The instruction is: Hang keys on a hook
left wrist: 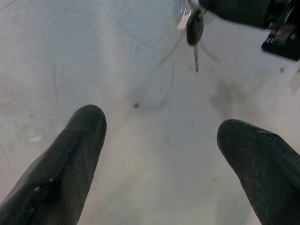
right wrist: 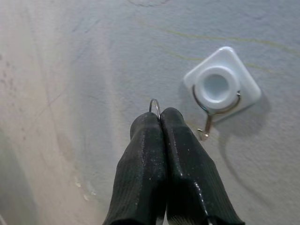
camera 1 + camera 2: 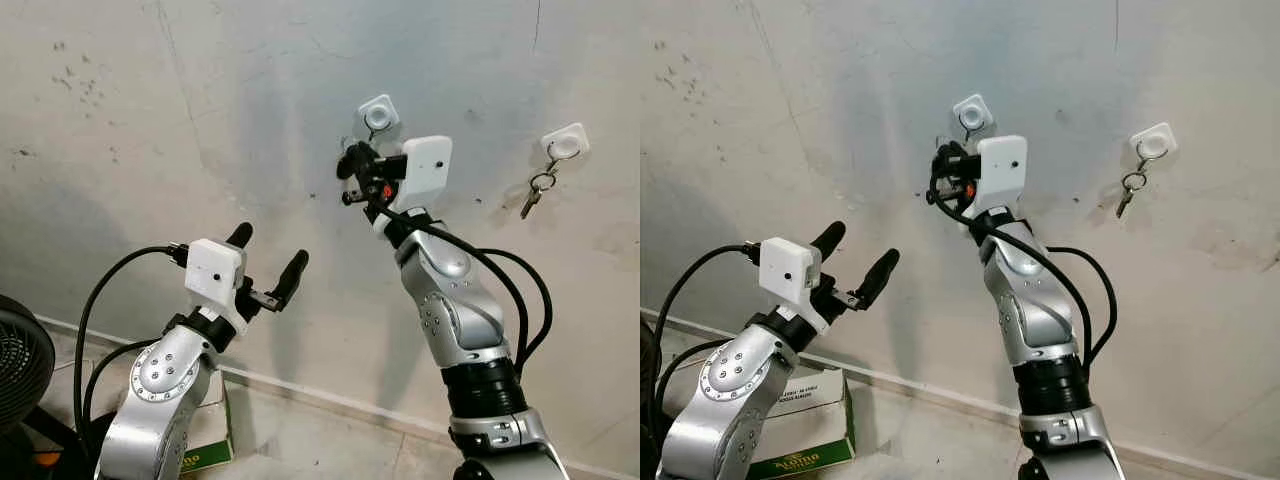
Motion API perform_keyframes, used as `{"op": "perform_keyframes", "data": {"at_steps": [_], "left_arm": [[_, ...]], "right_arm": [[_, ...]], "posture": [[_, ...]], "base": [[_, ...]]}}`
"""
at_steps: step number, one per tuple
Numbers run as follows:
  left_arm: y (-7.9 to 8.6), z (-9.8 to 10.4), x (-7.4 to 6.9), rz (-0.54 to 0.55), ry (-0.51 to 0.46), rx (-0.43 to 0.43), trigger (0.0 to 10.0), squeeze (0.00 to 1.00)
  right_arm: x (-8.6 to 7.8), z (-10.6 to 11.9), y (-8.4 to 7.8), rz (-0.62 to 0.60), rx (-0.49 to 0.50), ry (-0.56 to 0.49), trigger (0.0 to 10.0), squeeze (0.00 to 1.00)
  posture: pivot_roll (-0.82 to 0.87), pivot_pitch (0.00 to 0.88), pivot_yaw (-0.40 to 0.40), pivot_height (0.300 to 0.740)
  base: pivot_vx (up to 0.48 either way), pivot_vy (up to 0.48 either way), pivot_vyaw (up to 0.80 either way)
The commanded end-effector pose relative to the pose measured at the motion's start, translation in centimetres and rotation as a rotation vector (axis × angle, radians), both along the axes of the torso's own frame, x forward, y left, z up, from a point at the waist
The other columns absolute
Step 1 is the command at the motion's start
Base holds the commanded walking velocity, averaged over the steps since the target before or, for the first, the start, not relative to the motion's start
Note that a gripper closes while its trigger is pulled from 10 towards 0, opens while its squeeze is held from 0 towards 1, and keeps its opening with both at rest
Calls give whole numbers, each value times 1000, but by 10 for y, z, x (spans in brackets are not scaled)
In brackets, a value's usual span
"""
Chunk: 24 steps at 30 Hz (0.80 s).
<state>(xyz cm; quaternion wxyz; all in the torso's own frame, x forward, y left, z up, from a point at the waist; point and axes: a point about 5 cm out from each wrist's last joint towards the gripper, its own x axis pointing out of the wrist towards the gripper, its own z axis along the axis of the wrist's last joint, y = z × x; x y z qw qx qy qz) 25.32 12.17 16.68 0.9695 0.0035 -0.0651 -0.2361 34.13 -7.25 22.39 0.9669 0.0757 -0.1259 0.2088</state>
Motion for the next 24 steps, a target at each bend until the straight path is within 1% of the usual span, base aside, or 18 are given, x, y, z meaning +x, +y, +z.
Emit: {"op": "perform_keyframes", "data": {"at_steps": [1,6,14,24], "left_arm": [[-3,-1,3,-11,1,1,10000,0],[-7,-2,1,-21,6,-11,10000,0],[-6,-3,-1,-17,12,-17,10000,0],[-7,-3,0,-18,12,-20,10000,0]], "right_arm": [[3,4,-4,-21,19,-9,10000,0],[6,4,-7,-36,35,-1,10000,0],[8,-1,-8,-43,51,28,10000,0],[10,-4,-4,-35,57,43,10000,0]], "posture": [[141,0,12,740],[139,0,12,740],[140,0,10,740],[141,0,11,740]], "base": [[0,0,0],[0,0,0],[0,0,0],[0,0,0]]}}
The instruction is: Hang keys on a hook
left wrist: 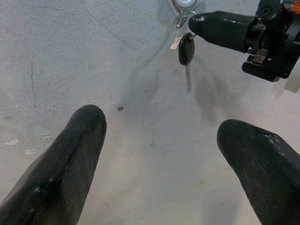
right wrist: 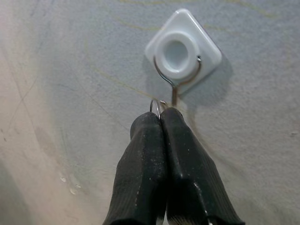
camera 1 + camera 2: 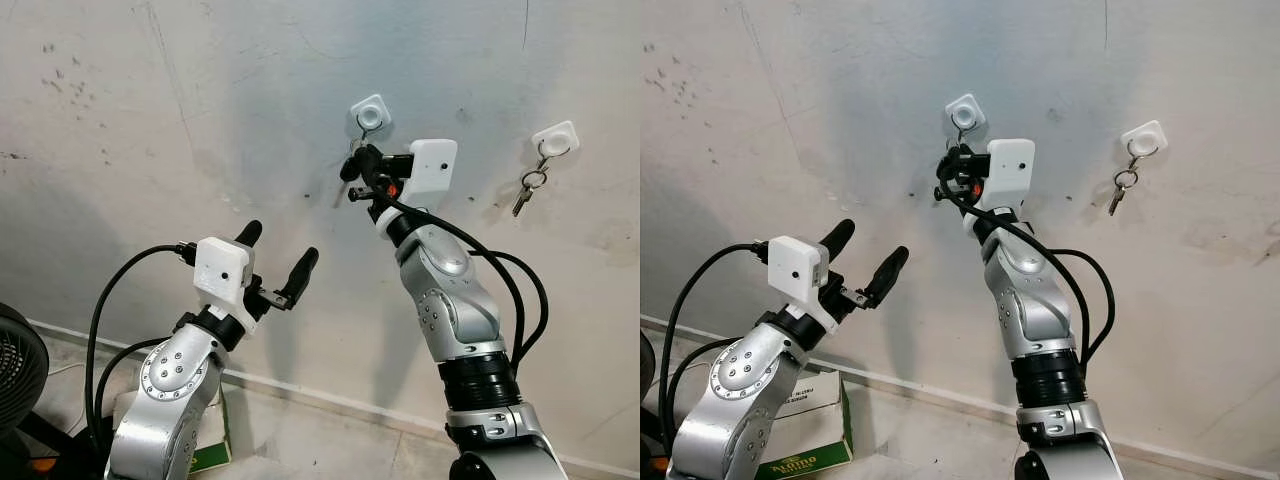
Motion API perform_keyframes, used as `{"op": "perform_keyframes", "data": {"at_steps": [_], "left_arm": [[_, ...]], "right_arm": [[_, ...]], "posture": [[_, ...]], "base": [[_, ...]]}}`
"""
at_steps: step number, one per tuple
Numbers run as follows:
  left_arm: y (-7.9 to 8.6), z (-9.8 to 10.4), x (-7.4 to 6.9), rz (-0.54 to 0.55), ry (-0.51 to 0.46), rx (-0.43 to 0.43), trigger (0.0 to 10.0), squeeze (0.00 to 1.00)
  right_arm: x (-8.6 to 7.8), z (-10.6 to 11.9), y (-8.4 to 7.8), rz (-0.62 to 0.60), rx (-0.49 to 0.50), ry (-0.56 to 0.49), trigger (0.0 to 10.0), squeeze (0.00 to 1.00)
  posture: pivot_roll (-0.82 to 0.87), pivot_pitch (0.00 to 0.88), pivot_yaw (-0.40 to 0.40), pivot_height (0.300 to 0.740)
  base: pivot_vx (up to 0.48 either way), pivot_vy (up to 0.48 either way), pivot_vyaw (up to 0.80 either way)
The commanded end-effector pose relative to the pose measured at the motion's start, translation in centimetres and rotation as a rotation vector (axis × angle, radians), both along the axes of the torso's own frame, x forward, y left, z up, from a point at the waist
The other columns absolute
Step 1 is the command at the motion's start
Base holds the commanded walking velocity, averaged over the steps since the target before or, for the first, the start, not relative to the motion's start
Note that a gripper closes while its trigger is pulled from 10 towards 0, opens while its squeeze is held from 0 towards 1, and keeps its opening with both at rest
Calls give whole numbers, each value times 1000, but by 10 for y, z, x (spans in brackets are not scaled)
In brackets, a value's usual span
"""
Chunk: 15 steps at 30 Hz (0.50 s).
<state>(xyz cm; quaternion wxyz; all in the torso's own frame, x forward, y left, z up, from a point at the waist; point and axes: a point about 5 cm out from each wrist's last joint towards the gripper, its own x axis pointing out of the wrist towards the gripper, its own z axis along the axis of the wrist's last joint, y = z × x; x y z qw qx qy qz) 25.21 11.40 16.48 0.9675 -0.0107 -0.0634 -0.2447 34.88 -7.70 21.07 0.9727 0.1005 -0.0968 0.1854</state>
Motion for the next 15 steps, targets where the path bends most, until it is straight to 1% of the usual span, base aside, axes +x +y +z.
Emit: {"op": "perform_keyframes", "data": {"at_steps": [1,2,4,15], "left_arm": [[0,-1,0,1,1,6,10000,0],[-1,-1,-1,-4,1,6,10000,0],[-2,-1,-1,-6,3,4,10000,0],[-3,-2,-2,-8,7,5,10000,0]], "right_arm": [[2,9,1,-1,18,-28,10000,0],[3,11,0,-11,54,-17,10000,0],[4,13,0,-17,73,-12,10000,0],[7,11,0,-29,65,-4,10000,0]], "posture": [[142,1,11,740],[144,2,11,740],[144,2,11,740],[146,5,13,740]], "base": [[0,0,0],[0,0,0],[0,0,0],[0,0,0]]}}
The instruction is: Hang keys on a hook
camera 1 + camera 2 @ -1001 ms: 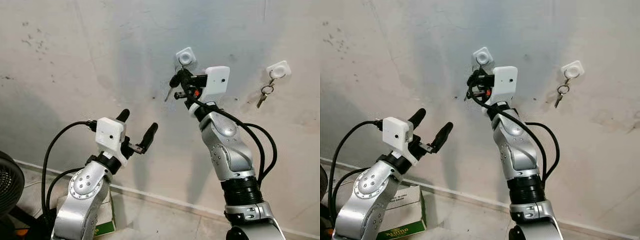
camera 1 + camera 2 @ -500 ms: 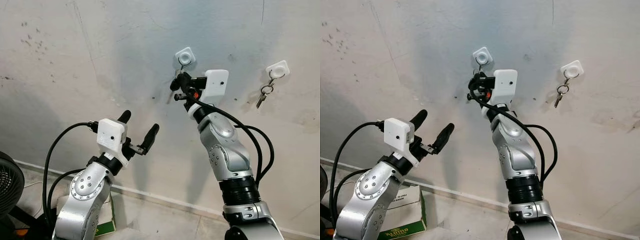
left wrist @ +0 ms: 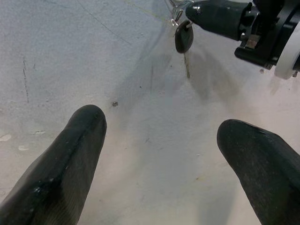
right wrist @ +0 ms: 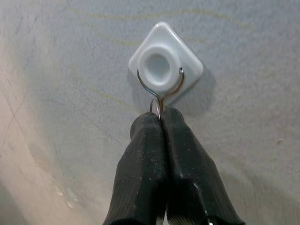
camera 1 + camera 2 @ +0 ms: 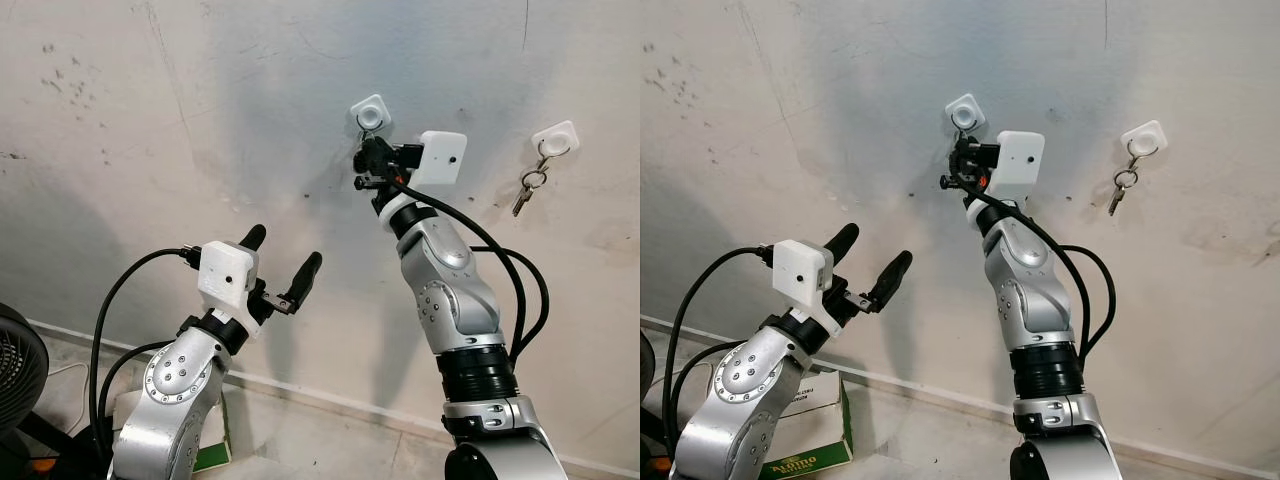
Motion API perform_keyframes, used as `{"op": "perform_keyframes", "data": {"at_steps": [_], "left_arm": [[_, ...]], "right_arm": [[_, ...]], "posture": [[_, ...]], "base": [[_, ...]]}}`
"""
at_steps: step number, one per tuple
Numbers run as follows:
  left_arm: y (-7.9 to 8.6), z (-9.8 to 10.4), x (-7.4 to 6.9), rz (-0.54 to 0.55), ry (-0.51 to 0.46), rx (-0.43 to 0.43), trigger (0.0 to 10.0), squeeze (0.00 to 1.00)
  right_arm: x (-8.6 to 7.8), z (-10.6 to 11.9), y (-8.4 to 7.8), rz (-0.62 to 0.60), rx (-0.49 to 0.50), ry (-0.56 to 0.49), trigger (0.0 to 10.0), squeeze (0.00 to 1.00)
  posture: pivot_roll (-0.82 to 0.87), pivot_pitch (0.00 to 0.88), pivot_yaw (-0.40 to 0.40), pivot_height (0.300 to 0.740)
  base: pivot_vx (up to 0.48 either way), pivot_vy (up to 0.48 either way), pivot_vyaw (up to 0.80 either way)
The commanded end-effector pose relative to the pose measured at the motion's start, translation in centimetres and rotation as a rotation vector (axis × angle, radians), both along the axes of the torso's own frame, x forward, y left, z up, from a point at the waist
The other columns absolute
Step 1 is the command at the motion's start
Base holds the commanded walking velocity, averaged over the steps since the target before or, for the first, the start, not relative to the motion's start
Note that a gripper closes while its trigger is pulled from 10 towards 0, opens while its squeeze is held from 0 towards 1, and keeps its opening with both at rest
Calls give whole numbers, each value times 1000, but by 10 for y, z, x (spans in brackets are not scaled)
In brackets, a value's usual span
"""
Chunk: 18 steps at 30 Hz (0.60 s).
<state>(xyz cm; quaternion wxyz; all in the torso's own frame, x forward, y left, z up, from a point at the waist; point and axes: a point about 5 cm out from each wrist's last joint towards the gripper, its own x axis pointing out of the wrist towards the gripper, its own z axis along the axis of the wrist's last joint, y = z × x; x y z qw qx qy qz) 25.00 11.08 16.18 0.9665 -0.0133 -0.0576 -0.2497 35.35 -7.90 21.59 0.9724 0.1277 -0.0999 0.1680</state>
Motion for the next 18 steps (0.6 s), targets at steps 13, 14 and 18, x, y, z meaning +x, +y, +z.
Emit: {"op": "perform_keyframes", "data": {"at_steps": [13,14,18], "left_arm": [[-2,3,-1,-12,-12,3,10000,0],[-2,3,-1,-12,-14,2,10000,0],[-3,4,0,-12,-21,3,10000,0]], "right_arm": [[1,-16,8,31,-4,118,10000,0],[0,-20,9,31,-9,129,10000,0],[-3,-25,13,44,-13,151,10000,0]], "posture": [[148,3,13,740],[148,1,12,740],[148,0,12,740]], "base": [[0,0,0],[0,0,0],[0,0,0]]}}
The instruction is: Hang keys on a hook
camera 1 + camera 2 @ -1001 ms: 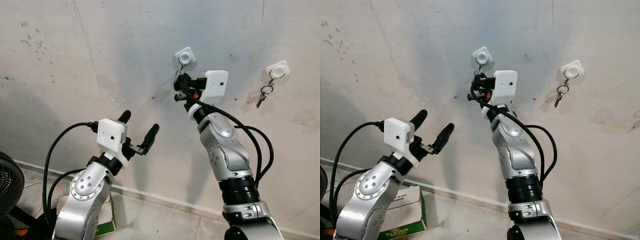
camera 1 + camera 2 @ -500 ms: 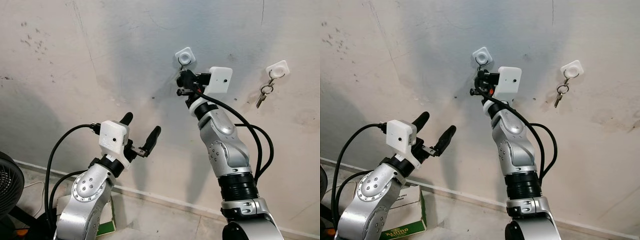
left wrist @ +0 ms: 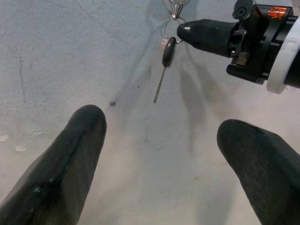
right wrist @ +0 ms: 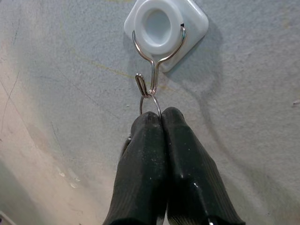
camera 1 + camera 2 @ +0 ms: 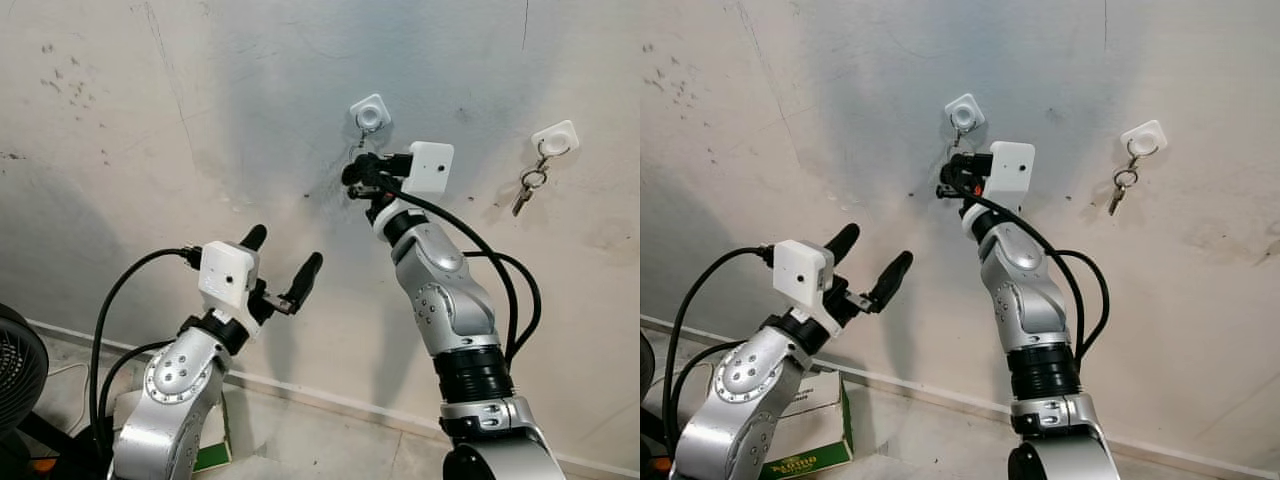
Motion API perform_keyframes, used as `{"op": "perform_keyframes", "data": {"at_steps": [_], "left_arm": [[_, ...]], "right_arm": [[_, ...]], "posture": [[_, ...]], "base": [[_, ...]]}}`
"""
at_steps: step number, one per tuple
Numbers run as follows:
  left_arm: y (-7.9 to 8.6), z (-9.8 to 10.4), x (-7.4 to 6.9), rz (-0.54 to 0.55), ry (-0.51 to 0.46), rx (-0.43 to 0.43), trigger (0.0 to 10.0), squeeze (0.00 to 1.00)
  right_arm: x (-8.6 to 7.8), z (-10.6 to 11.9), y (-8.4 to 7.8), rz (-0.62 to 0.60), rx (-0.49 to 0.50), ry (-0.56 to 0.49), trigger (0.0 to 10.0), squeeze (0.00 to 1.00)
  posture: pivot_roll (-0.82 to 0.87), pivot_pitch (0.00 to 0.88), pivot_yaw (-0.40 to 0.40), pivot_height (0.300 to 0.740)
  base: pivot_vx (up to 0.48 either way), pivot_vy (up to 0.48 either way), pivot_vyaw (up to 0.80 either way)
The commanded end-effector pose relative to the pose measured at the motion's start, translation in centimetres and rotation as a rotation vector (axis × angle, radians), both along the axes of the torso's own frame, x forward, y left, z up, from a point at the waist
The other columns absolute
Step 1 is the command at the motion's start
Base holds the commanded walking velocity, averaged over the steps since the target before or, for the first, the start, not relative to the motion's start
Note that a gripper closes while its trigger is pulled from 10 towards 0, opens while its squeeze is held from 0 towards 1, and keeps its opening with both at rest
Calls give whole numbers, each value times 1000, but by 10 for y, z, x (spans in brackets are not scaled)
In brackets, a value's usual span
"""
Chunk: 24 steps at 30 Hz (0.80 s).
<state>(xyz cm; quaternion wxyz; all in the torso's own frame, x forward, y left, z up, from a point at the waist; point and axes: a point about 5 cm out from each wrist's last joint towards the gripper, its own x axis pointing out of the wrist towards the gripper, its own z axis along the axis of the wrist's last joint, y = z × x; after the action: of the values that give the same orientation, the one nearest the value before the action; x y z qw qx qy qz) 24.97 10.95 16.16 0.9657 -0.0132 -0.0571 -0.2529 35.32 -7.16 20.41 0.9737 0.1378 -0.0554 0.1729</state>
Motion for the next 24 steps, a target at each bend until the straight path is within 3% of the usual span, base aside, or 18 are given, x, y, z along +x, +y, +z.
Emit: {"op": "perform_keyframes", "data": {"at_steps": [1,9,22,23,24], "left_arm": [[-1,5,1,-1,-29,5,10000,0],[1,8,3,18,-58,19,10000,0],[2,11,7,41,-91,37,10000,0],[2,12,7,42,-91,37,10000,0],[2,12,7,43,-91,36,10000,0]], "right_arm": [[-4,-16,7,31,-22,72,10000,0],[-10,-24,16,58,-28,105,10000,0],[-13,-31,17,58,-55,116,10000,0],[-13,-31,17,59,-57,113,10000,404],[-13,-31,17,61,-53,113,10000,1000]], "posture": [[148,0,12,740],[149,0,11,740],[146,0,13,740],[147,0,12,740],[147,0,12,740]], "base": [[0,0,0],[0,0,0],[0,0,0],[0,0,0],[0,0,0]]}}
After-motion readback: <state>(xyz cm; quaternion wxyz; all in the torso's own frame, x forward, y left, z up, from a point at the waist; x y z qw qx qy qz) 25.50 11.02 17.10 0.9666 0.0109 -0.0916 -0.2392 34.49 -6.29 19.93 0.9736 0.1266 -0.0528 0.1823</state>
